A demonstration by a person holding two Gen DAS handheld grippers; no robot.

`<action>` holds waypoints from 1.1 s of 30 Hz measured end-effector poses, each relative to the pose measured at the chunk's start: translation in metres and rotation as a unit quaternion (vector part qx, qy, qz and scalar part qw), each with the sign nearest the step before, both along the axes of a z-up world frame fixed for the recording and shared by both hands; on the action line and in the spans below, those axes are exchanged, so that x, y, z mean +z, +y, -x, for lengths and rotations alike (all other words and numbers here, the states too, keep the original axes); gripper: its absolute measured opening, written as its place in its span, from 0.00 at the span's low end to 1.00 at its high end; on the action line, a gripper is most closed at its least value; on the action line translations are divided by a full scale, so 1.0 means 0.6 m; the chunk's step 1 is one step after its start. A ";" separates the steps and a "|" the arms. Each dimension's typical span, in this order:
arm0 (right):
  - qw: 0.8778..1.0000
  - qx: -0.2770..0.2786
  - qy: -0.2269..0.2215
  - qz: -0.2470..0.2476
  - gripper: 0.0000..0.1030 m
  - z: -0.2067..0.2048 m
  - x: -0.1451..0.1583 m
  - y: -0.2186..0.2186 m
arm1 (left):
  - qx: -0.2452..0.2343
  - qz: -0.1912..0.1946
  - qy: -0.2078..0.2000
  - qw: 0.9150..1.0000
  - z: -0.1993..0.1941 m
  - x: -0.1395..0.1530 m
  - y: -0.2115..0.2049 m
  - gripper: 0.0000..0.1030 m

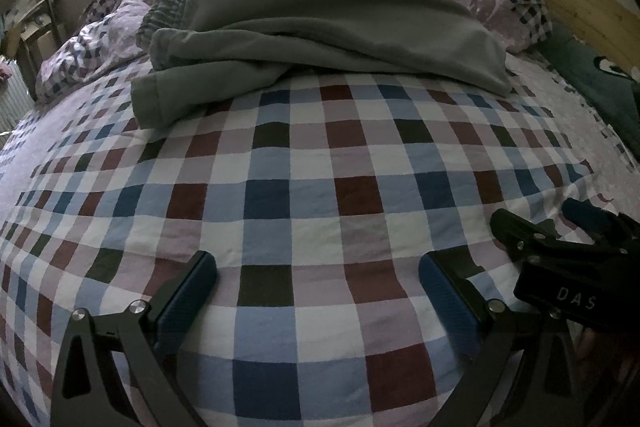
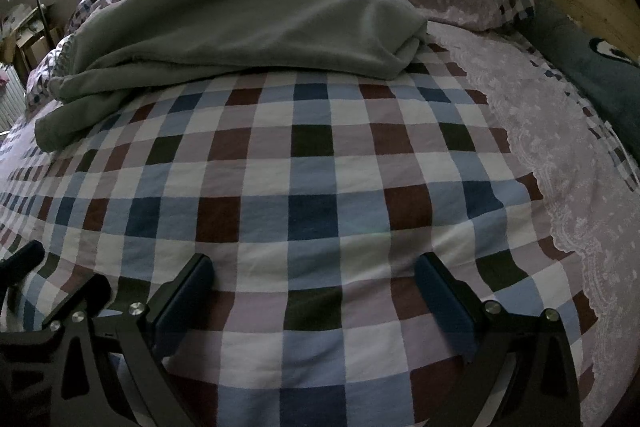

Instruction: Fold clothes

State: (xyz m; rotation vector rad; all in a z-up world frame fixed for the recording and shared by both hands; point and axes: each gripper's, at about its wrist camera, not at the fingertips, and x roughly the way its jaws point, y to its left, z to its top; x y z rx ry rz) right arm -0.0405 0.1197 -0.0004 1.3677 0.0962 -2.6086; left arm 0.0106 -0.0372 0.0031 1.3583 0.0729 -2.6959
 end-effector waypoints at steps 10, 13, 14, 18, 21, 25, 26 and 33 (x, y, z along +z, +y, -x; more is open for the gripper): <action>1.000 0.000 0.001 -0.006 1.00 0.000 -0.001 -0.004 | 0.000 0.009 -0.003 1.000 0.006 -0.001 0.008 1.00; 1.000 0.000 0.002 -0.008 1.00 -0.001 -0.001 -0.005 | 0.000 0.010 -0.003 1.000 0.007 0.000 0.011 1.00; 1.000 0.001 0.002 -0.008 1.00 -0.002 -0.001 -0.005 | 0.000 0.010 -0.003 1.000 0.006 0.000 0.011 1.00; 1.000 0.002 0.002 -0.009 1.00 -0.002 0.000 -0.004 | 0.000 0.009 -0.002 1.000 0.006 -0.003 0.008 1.00; 1.000 0.002 0.002 -0.009 1.00 -0.003 0.000 -0.004 | -0.001 0.009 -0.001 1.000 0.006 -0.003 0.007 1.00; 1.000 0.003 0.003 -0.009 1.00 -0.003 0.000 -0.004 | -0.001 0.009 -0.001 1.000 0.007 -0.003 0.007 1.00; 1.000 0.003 0.002 -0.009 1.00 -0.003 0.000 -0.004 | -0.001 0.008 -0.001 1.000 0.007 -0.003 0.007 1.00; 1.000 0.003 0.002 -0.009 1.00 -0.002 0.000 -0.003 | -0.001 0.008 0.000 1.000 0.006 -0.002 0.006 1.00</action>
